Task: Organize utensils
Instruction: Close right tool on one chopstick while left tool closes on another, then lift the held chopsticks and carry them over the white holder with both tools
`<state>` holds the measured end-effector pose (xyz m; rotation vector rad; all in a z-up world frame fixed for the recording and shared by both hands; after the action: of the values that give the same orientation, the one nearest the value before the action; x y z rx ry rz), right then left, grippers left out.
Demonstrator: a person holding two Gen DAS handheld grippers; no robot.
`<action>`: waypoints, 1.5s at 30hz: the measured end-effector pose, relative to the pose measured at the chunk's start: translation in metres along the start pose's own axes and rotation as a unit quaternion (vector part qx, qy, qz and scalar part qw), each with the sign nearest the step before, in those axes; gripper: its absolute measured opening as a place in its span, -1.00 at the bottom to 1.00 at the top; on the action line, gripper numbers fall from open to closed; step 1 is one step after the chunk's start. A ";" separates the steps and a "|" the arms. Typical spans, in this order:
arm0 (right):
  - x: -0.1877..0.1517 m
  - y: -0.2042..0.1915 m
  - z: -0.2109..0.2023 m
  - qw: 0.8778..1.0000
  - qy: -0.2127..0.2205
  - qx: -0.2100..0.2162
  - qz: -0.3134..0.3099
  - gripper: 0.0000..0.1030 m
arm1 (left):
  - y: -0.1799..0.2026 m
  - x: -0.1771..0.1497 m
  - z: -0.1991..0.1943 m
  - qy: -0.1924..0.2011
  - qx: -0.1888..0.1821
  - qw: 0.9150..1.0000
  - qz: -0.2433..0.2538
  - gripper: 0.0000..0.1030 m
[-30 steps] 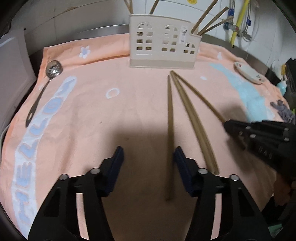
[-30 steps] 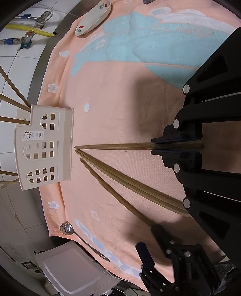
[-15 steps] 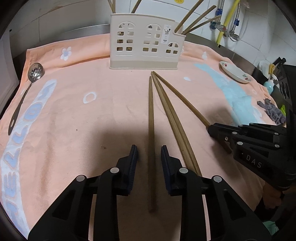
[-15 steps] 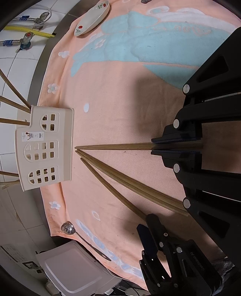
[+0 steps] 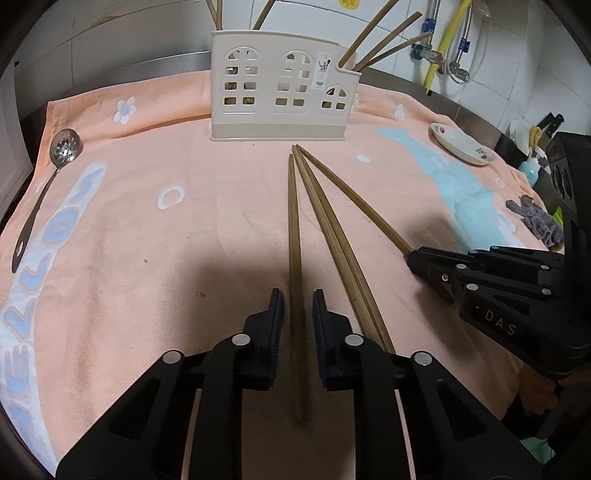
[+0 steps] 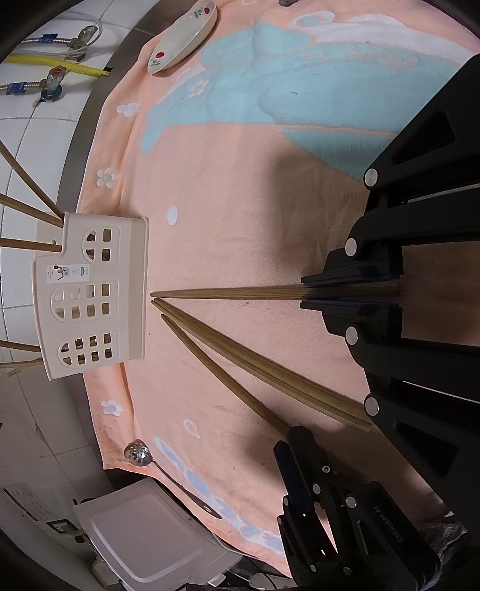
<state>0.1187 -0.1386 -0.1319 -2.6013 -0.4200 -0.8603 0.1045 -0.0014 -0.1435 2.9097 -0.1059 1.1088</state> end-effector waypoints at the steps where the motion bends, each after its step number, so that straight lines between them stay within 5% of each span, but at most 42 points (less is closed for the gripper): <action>1: 0.000 0.000 0.000 1.000 0.000 0.000 0.000 -0.87 | 0.000 0.000 0.001 -0.001 -0.002 1.000 -0.001 -0.72; 20: 0.000 0.001 -0.001 1.000 -0.001 0.000 0.000 -0.87 | 0.003 -0.001 0.004 -0.010 -0.001 1.000 0.004 -0.72; 25: 0.003 0.001 -0.007 1.000 0.008 0.001 0.005 -0.87 | 0.001 0.002 0.002 -0.009 -0.007 1.000 -0.002 -0.88; 45: 0.084 -0.020 -0.090 0.993 0.102 0.009 -0.057 -0.87 | -0.019 0.074 -0.062 0.097 -0.034 0.995 -0.011 -0.89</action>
<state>0.1301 -0.1463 -0.0079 -2.4609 -0.5189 -1.1414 0.1200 0.0166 -0.0475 2.7191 -0.1062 1.3492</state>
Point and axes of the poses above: each gripper's, at about its wrist camera, not at the fingertips, and z roughly the way its jaws point, y to its right, x to its top, the point moved 1 cm from there along z, roughly the way its jaws point, and after that the axes turned 12 degrees about x, right-handed, at the moved point
